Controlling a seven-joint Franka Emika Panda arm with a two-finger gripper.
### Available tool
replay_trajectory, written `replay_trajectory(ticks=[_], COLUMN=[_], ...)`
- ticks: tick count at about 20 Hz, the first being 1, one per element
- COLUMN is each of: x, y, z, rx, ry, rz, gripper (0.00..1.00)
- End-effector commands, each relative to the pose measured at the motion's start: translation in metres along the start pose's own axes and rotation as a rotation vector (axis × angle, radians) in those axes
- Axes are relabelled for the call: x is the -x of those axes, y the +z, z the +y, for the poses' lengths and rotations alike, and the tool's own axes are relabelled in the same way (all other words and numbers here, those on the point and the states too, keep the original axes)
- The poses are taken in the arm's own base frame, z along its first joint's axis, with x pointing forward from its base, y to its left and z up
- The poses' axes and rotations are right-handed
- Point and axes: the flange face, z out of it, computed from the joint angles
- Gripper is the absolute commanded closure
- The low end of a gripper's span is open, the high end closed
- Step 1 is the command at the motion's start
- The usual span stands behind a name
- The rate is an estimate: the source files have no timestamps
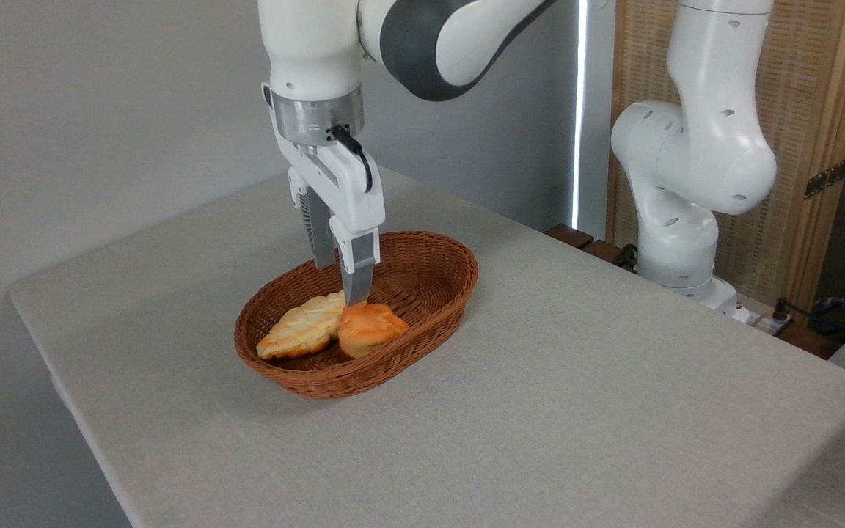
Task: Put bread into the basket
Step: 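Lower the bun into the basket beside the bread and release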
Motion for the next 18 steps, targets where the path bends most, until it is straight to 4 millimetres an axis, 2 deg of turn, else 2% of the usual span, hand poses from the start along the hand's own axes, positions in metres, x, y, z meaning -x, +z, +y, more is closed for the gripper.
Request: replay_trajectory(ticks=[1, 8, 14, 18], x=[0.003, 0.007, 0.025, 0.03], y=[-0.015, -0.016, -0.054, -0.058], z=[-0.008, -0.013, -0.045, -0.05], rx=[-0.041, -0.08, -0.13, -0.13], ry=[-0.009, -0.063, -0.126, -0.144], rz=[-0.017, -0.049, 0.003, 0.015], gripper=[0.0, 0.0, 0.0, 0.0])
